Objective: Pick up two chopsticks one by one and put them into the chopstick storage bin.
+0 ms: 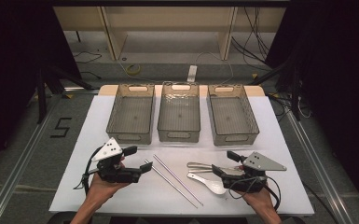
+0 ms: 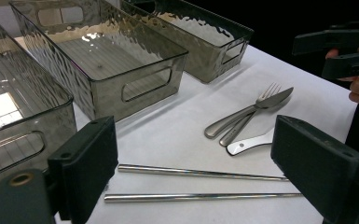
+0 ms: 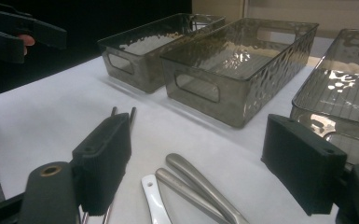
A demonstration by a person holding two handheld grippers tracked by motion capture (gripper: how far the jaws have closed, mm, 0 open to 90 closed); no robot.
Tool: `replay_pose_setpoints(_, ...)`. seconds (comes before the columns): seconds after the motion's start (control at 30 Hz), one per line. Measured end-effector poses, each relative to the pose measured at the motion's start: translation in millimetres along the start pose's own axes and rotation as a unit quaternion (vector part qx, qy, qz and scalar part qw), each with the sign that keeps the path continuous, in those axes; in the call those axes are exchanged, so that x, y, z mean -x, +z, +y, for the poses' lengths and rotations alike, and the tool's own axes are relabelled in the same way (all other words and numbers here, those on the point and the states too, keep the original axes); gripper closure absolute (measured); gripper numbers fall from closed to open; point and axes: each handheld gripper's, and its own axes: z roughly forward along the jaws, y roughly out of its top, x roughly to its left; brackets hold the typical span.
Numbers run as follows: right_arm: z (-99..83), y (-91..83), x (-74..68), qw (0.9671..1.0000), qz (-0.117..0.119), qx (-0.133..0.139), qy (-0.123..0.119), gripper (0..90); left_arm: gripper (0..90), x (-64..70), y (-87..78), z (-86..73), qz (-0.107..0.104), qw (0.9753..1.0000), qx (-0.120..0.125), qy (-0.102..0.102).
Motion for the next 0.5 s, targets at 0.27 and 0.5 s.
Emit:
replay_pose_setpoints(0.27,0.0,-0.1,0.0,1.0,-0.002,0.0,0.0,24.6,14.0,-4.0,2.3,0.0,-0.001,0.9998,-0.018,-0.008)
replay_pose_setpoints(0.5,-0.3,0.6,0.8,1.0,-0.005,-0.004,0.0,24.6,14.8,-6.2,7.6,2.2,-0.008,0.9982,-0.06,-0.004)
